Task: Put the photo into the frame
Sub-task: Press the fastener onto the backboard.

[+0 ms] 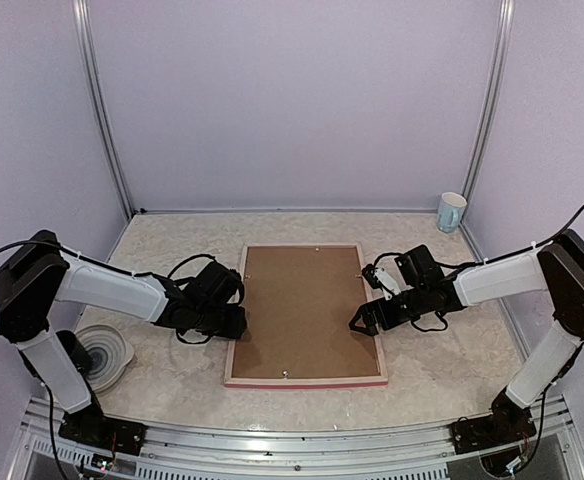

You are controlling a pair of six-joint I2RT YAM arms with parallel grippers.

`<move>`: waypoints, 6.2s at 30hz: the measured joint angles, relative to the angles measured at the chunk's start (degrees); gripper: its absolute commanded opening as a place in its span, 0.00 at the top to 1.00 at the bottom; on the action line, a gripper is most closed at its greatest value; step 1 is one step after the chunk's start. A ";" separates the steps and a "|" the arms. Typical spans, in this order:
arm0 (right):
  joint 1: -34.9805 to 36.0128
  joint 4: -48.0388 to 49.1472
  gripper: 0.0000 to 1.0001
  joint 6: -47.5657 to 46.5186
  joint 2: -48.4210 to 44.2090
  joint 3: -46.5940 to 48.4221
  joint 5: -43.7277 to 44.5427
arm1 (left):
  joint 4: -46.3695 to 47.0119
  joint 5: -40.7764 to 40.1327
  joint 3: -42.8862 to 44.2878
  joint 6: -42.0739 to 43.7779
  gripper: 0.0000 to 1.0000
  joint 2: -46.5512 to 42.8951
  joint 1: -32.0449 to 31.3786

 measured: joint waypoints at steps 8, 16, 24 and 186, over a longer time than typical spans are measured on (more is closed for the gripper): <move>-0.02 0.02 0.01 0.00 0.00 -0.02 0.00 | -0.02 -0.09 -0.07 -0.09 0.67 -0.07 0.00; -0.02 0.04 0.01 0.00 0.00 -0.02 0.00 | -0.42 -0.37 -0.37 -0.11 0.75 -0.50 0.00; 0.00 0.04 0.01 0.00 0.00 -0.02 -0.02 | -0.90 -0.61 -0.42 -0.11 0.80 -0.76 0.07; -0.50 10.97 0.67 18.71 1.84 -4.13 4.74 | -17.22 8.68 16.68 5.86 0.47 6.23 8.76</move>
